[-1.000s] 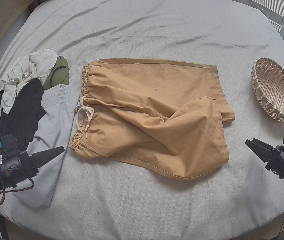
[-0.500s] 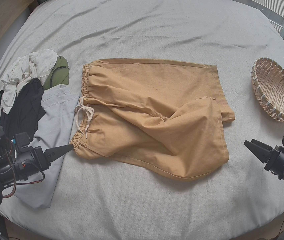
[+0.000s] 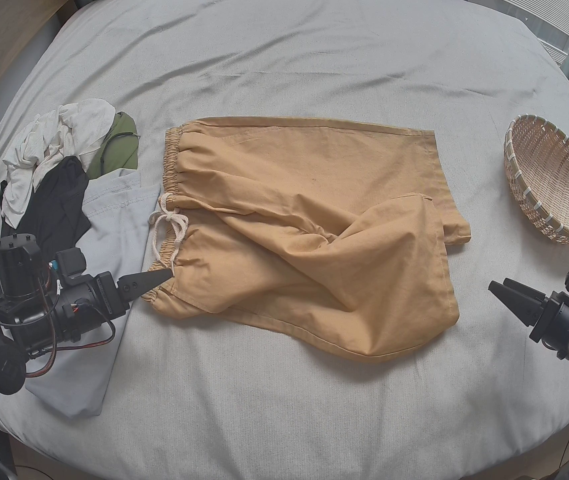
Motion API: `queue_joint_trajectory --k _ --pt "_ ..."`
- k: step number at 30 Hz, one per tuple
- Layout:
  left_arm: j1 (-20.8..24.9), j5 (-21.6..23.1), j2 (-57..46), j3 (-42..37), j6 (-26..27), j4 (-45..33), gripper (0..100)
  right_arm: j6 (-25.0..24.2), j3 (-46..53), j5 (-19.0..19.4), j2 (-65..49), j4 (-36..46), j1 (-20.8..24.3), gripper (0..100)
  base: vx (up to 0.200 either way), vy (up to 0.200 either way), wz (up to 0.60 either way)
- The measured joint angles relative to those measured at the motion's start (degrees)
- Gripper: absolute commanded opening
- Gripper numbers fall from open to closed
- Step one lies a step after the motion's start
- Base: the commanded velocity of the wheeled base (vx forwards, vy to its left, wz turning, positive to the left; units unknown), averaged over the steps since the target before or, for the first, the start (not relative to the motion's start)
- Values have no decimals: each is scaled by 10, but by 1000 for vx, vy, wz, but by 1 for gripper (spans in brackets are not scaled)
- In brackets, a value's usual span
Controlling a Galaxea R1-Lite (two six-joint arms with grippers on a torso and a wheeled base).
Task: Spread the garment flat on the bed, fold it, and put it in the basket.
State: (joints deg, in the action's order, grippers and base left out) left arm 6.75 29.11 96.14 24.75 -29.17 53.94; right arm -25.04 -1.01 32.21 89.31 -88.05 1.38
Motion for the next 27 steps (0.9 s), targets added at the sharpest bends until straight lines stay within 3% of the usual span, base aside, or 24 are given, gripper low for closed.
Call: queue_joint_trajectory --k 5,6,17,27 --pt "1 0 11 10 -1 2 100 0 0 0 0 0 0 100 0 0 0" --pt "1 0 13 13 -1 3 0 0 0 0 0 0 0 100 0 0 0" --pt "1 2 33 19 0 4 0 16 0 3 21 13 8 100 0 0 0" --pt "-6 1 30 5 -5 63 0 76 -5 0 124 -1 77 100 0 0 0"
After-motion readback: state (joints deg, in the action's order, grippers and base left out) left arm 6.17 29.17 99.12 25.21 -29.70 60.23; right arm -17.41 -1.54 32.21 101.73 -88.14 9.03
